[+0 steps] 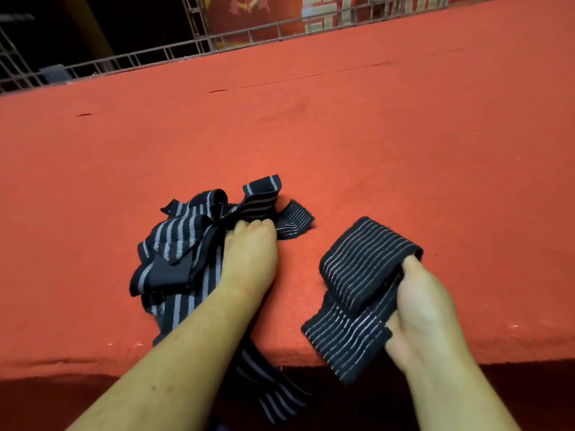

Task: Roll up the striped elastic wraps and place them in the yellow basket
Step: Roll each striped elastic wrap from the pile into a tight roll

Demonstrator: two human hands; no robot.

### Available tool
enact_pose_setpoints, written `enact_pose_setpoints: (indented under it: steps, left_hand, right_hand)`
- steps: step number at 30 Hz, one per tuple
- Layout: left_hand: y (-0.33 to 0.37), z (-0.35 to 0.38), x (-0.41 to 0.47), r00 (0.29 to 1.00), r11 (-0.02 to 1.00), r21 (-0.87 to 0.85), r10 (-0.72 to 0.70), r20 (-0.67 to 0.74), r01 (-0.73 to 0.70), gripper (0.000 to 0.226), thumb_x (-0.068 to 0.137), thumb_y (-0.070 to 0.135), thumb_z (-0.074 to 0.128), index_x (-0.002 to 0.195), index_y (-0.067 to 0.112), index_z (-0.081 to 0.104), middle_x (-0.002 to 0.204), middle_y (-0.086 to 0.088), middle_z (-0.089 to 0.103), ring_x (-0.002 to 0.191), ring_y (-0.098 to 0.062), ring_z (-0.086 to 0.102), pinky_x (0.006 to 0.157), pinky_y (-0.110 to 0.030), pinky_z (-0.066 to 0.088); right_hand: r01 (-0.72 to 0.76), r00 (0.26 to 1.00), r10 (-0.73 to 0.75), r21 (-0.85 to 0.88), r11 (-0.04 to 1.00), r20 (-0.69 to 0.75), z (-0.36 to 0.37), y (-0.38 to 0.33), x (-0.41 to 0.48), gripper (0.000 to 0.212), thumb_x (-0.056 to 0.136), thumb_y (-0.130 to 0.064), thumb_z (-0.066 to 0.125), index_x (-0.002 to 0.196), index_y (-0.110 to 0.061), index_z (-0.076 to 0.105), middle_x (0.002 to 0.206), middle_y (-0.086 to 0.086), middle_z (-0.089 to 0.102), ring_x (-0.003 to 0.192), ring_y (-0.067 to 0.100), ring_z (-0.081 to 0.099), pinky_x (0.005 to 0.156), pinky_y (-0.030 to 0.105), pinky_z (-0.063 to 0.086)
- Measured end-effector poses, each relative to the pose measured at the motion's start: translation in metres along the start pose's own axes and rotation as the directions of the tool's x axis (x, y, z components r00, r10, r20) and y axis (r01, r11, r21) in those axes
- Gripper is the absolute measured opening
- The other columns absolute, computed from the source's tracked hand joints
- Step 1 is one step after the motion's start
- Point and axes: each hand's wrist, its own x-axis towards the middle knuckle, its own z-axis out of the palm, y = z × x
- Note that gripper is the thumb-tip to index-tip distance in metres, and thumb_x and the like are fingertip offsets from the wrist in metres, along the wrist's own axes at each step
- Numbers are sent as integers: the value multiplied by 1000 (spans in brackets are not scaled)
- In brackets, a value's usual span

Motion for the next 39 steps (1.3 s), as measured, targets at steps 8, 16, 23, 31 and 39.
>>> enact_pose_setpoints:
  steps: [8, 16, 23, 31, 39]
  left_hand:
    - [-11, -5, -21, 986, 782, -609, 38, -165, -133, 17, 103, 23, 59, 117, 18, 68, 123, 8, 69, 118, -16, 59, 102, -23, 40]
    - [24, -69, -39, 968, 559, -795, 68, -240, -236, 10, 109, 31, 48, 103, 26, 56, 76, 0, 63, 62, -13, 55, 59, -30, 41]
    - [49, -97, -32, 982, 177, -967, -68, 176, 185, 43, 104, 55, 40, 105, 19, 63, 105, -19, 71, 99, -36, 69, 97, -53, 55]
    - [31, -74, -64, 948, -47, -949, 89, 305, 310, 32, 105, 51, 51, 116, 33, 75, 119, 7, 76, 117, -14, 70, 106, -42, 49]
    - [13, -56, -101, 978, 335, -940, 165, 128, 67, 31, 103, 36, 58, 133, 35, 63, 126, 25, 69, 120, 7, 61, 108, -26, 47]
  right_hand:
    - [-64, 983, 72, -53, 997, 169, 5, -1, -1, 37, 109, -23, 50, 101, 4, 74, 91, 8, 78, 87, 22, 75, 95, 37, 59]
    - [-10, 947, 50, -124, 992, 318, 8, 16, 10, 35, 104, -35, 53, 101, -12, 80, 102, 12, 80, 85, 24, 77, 75, 41, 58]
    - [94, 917, -80, -16, 995, 392, 7, 12, 5, 43, 100, -18, 48, 71, -20, 80, 80, 5, 75, 71, 18, 72, 64, 33, 59]
    - [177, 925, -93, -200, 964, 369, 5, 15, 5, 29, 100, -22, 60, 79, -16, 80, 87, 8, 79, 74, 20, 75, 63, 34, 56]
    - [42, 963, -20, -75, 996, 270, 0, 10, 13, 24, 95, -20, 60, 103, -1, 72, 106, 20, 74, 94, 37, 74, 84, 53, 61]
